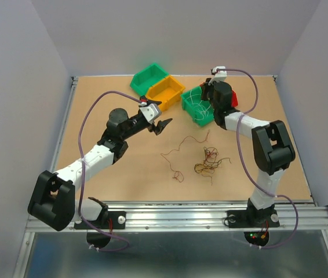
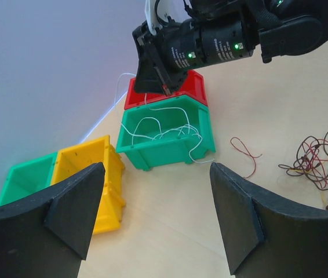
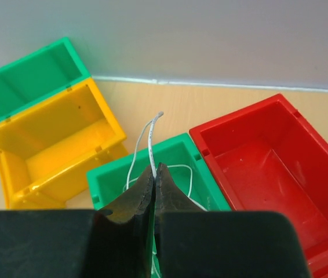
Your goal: Untangle the cables
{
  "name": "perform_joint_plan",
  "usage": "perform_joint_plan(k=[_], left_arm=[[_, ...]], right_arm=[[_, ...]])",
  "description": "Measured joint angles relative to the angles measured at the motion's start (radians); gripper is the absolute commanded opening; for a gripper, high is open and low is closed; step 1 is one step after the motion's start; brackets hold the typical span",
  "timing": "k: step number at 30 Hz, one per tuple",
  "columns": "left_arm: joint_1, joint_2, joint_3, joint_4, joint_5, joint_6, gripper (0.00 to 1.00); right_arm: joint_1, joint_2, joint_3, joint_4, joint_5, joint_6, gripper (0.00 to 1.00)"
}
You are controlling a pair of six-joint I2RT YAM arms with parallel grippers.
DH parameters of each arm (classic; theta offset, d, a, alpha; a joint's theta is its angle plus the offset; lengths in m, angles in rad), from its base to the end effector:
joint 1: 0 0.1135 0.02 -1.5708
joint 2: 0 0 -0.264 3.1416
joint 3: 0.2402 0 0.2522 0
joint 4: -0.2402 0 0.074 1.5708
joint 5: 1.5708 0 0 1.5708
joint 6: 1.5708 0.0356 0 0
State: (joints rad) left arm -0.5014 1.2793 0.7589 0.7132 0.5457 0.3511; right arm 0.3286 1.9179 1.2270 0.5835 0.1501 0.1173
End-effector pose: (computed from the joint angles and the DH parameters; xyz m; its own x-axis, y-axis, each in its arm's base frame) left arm 0.2445 -0.1551 0.3166 0.4527 0.0871 -0.8874 0.7474 0.5056 0.4309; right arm 0.4233 0.1387 0.2402 -0.1216 0.0808 -0.9893 -0.1653 0.9811 0.1004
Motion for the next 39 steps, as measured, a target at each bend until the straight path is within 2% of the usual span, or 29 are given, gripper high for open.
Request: perform_joint_plan(k=[25, 29, 39], left_arm=[[0.000, -0.018, -0.009, -0.001, 0.002, 0.011, 0.85], [0.000, -0.018, -0.009, -0.001, 0.002, 0.011, 0.85], [0.000, -0.018, -0.009, -0.001, 0.002, 0.015, 0.85]], right_arm=[[-0.001, -0.409, 0.058, 0.010, -0.012, 0.040, 0.00], [-0.001, -0.402, 0.058, 0.020, -0.012, 0.036, 0.01], [-0.002, -0.227, 0.059, 0.009, -0.023, 0.039, 0.00]])
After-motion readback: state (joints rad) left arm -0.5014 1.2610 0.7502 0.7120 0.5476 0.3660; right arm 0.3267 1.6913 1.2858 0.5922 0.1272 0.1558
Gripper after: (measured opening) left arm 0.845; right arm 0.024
